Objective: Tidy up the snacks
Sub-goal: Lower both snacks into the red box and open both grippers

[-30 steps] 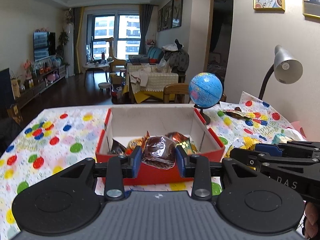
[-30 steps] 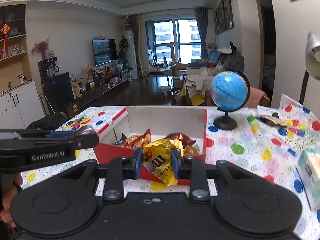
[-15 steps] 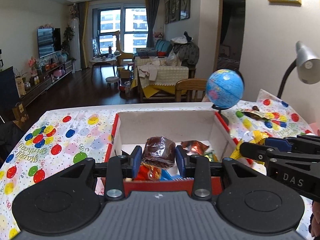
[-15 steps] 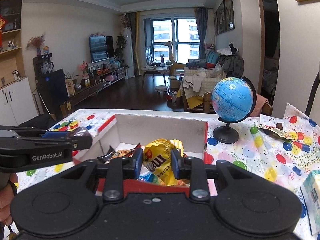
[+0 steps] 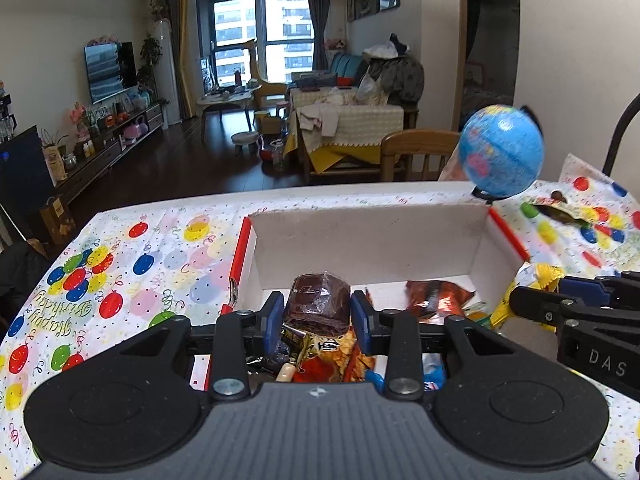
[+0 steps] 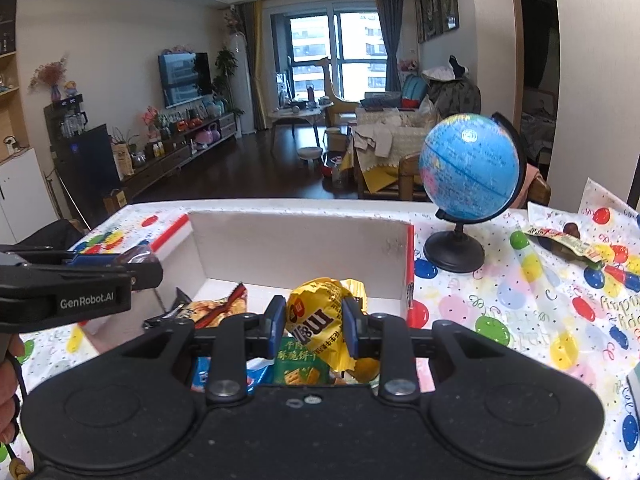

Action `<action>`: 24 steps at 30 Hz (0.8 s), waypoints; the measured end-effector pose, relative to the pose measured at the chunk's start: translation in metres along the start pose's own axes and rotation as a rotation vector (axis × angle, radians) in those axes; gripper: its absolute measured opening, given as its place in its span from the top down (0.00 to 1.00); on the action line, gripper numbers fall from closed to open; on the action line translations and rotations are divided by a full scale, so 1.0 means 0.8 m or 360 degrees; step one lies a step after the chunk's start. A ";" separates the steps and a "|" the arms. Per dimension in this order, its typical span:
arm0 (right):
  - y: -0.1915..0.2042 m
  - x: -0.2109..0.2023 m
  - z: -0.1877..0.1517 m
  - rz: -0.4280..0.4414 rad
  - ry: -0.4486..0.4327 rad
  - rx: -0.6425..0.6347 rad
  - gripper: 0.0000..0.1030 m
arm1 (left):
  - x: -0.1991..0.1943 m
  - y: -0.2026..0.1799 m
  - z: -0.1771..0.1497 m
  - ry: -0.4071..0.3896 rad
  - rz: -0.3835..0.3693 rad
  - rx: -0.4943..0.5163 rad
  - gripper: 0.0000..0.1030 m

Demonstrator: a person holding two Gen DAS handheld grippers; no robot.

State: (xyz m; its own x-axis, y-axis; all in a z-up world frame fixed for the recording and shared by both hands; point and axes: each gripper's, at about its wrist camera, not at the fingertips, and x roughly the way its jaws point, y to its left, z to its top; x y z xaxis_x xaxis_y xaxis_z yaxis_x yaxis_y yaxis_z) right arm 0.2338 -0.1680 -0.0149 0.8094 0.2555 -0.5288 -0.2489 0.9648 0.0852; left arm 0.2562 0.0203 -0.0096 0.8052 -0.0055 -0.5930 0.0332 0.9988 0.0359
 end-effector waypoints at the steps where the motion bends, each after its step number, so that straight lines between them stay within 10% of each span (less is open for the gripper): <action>1: -0.001 0.005 0.000 -0.0004 0.0009 0.0001 0.73 | 0.006 0.002 0.000 0.0010 0.0005 -0.0002 0.66; 24: 0.004 0.063 -0.009 -0.0027 0.0132 -0.0046 0.67 | 0.079 0.004 -0.014 0.0204 0.0059 0.0007 0.66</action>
State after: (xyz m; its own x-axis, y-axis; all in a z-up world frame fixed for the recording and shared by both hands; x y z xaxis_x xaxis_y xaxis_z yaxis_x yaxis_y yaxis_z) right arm 0.2702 -0.1527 -0.0477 0.7669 0.2321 -0.5983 -0.2519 0.9664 0.0520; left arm 0.3002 0.0237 -0.0559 0.7237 0.0379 -0.6891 0.0075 0.9980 0.0628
